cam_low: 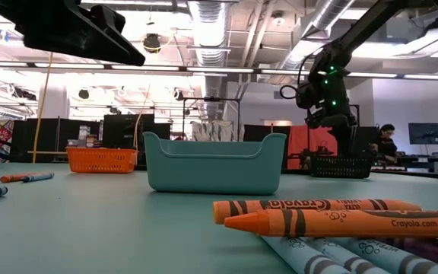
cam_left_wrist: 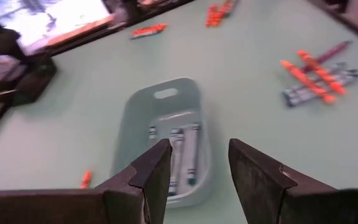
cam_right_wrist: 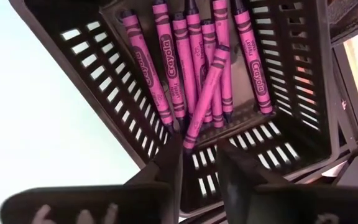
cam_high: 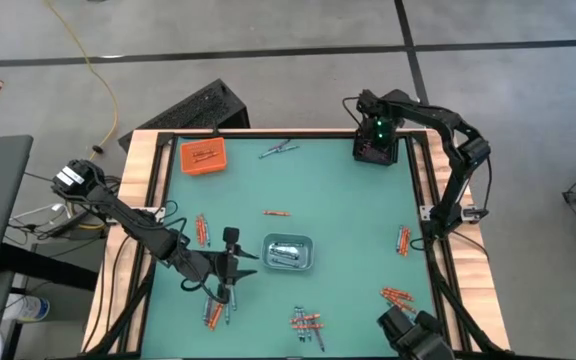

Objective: Sort crayons
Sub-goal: Put the light blue crayon into the blue bin

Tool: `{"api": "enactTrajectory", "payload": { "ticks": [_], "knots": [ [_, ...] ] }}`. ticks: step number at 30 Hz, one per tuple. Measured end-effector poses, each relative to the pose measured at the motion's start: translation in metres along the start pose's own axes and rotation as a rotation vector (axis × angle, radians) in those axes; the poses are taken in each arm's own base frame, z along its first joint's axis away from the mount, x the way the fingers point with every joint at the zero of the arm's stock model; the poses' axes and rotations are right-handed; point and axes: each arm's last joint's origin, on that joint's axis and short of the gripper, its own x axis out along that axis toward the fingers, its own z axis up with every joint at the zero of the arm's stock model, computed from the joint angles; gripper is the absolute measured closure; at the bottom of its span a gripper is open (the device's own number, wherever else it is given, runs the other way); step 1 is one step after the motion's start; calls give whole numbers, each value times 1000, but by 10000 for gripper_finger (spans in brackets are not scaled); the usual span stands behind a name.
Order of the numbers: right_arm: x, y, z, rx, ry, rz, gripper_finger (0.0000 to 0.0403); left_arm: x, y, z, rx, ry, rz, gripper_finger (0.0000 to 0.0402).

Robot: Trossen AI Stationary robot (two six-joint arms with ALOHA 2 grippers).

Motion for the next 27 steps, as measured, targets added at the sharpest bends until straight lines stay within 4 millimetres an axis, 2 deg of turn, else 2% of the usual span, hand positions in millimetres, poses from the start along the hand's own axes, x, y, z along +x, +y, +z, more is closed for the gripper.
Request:
{"api": "enactTrajectory", "payload": {
  "ticks": [4, 7, 11, 15, 20, 27],
  "knots": [
    [-8, 5, -1, 16, -24, -8, 294, -2, 8, 2, 37, 5, 168, 251],
    [-23, 13, -2, 21, -74, -22, 290, -5, 25, 10, 92, -9, 284, 251],
    [-50, 33, -8, -27, -181, -17, 289, -8, 67, 20, 88, -35, 384, 251],
    [-80, 59, -18, -80, -330, 20, 289, -9, 117, 17, 40, -39, 426, 251],
    [-115, 97, -41, -162, -462, 39, 289, -9, 177, -3, -31, 5, 463, 251],
    [-148, 155, -79, -341, -611, 101, 289, -11, 245, -56, -208, 156, 484, 251]
  ]
}}
